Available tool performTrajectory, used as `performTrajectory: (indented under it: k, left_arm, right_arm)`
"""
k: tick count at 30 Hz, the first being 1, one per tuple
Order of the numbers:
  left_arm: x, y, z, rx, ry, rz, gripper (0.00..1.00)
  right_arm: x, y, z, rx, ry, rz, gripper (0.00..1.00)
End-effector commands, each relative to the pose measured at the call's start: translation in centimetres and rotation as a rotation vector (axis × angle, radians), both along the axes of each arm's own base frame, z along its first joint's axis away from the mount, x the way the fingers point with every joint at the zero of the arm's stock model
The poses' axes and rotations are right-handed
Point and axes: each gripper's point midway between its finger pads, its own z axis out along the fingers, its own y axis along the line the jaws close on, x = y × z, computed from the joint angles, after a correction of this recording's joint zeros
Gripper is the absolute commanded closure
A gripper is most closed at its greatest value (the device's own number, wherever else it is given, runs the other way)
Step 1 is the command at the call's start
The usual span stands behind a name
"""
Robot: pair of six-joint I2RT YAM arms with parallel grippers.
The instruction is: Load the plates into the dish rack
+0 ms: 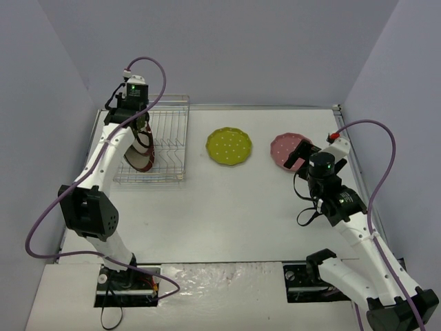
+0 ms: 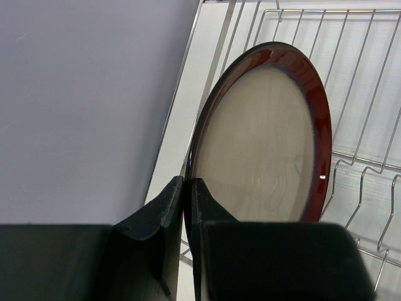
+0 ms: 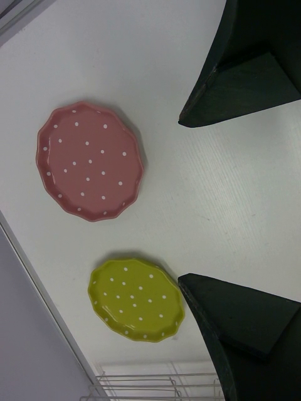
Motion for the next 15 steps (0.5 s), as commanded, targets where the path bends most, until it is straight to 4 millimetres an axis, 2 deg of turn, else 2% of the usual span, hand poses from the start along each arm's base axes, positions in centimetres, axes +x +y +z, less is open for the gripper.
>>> performTrajectory:
  k: [1,15]
  left_arm:
    - [-0.28,1.24,6.27,0.058,-0.185,0.052,1.0]
    - [-0.83,1.75,5.96,0.178,-0.156,0.092,1.0]
  right_arm:
    - [0.6,0.06,1.87,0.036,-0.076,-0.012,0.0]
    - [0.5,0.12,1.83,0.041,-0.076,-0.008,0.0]
